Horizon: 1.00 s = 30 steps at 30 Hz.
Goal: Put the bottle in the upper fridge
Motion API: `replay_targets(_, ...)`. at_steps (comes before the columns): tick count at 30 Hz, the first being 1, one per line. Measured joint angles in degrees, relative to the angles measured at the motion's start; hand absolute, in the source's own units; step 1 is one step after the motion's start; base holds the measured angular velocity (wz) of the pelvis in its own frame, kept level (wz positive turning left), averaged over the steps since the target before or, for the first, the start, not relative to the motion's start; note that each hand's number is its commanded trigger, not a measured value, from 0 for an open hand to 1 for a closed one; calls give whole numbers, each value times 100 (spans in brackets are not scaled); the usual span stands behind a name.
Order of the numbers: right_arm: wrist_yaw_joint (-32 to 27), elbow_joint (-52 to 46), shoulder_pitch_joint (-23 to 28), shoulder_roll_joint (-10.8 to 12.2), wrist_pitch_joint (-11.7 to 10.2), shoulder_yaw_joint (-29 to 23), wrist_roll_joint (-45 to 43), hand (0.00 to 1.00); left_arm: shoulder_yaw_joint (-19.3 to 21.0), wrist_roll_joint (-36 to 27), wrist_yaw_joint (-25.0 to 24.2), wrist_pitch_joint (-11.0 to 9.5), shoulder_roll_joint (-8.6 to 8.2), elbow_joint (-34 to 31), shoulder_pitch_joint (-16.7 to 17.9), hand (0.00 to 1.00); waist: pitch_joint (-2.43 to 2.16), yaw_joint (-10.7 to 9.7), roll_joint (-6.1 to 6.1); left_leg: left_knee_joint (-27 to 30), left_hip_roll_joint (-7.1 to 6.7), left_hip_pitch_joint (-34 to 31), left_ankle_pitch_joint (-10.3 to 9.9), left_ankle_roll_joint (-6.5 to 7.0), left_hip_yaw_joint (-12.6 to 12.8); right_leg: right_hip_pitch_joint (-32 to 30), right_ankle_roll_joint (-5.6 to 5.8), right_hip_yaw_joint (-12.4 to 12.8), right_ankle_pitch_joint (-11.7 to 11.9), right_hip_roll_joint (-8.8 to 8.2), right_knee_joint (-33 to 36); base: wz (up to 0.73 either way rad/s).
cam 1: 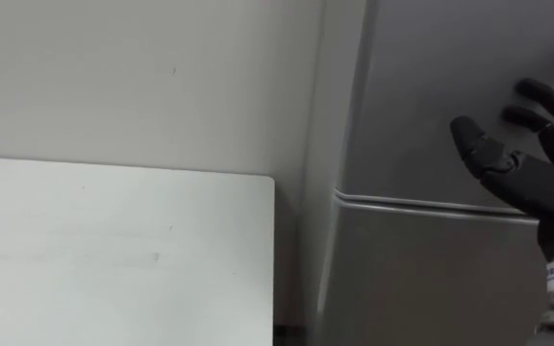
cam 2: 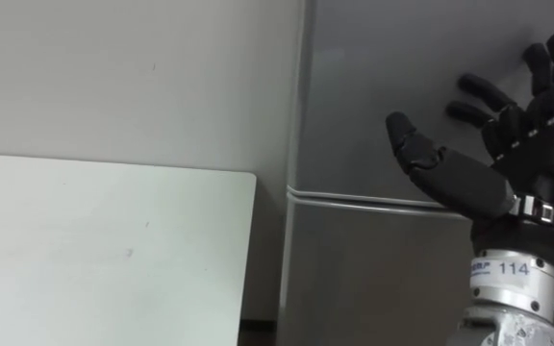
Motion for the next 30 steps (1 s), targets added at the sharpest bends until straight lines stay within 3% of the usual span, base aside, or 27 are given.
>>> replay_targets(4,88,220,-48,0,-129,-5,-20,0,6,2,-10,3,0,-20,4,0,3,-1,7,4,-1,17,-1,0,-20,-26,1,-36,-1,-14,-22,0)
replay_targets(14,421,409,-51,-61,-162,-107,-37,0,12,-8,-178,118,7,-20,19,0,-1,-20,6,4,-5,31,7,10,-19,-14,-2,-82,6,-34,-10,0)
replay_targets(19,528,400,-50,-67,-8,-269,-21,0,126,1,-251,120,8,-20,55,0,-37,-69,-57,4,-10,28,10,15,-24,-7,0,-110,7,-47,-2,0)
replay_targets(26,560,338,-50,-135,223,-552,-81,0,317,7,-196,98,26,-12,106,0,-49,-181,-74,-1,-13,42,10,15,-33,21,0,-117,8,-39,-1,1)
replay_targets(30,555,285,-51,-516,350,-905,56,0,415,-33,-171,65,30,3,166,0,-63,-229,-99,10,-25,33,10,16,-53,31,5,-117,5,-36,-3,3)
